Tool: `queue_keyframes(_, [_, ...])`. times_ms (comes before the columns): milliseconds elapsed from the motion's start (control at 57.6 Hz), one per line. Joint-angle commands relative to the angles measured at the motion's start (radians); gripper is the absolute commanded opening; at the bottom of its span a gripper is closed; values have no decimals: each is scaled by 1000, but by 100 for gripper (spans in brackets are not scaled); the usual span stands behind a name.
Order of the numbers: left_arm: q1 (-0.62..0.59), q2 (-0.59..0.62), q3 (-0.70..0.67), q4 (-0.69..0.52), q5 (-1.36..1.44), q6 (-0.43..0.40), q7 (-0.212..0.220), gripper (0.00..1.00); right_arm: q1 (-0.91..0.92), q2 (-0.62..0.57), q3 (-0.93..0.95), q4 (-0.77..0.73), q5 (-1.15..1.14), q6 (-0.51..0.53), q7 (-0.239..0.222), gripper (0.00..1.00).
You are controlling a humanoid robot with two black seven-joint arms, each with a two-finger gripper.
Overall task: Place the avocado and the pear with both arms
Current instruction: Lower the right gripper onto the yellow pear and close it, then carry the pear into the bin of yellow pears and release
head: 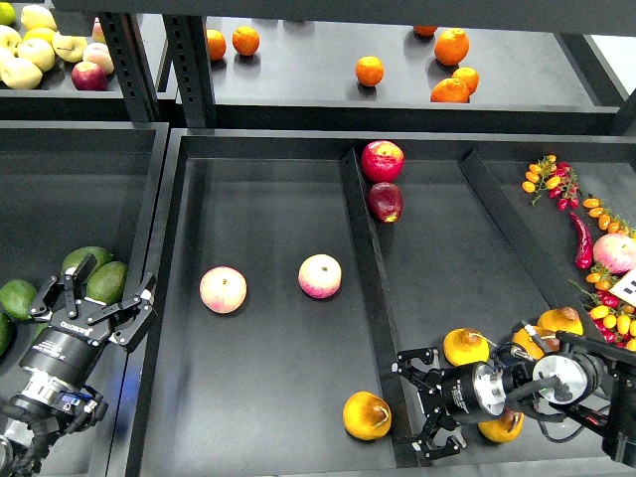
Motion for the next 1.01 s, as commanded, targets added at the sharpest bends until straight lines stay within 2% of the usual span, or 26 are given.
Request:
queue_keyframes(0, [0, 0, 6, 0, 0, 0, 0, 99, 0, 14, 0, -20, 2, 0, 0, 100])
queue_keyframes(816, [-2, 0, 21, -4, -2, 0, 0, 99, -5, 114, -11, -123, -3, -2, 0, 99])
queue_keyframes(990, [0, 0, 21, -4, -2, 0, 0, 99, -5, 131, -12, -141, -5, -11, 0, 95])
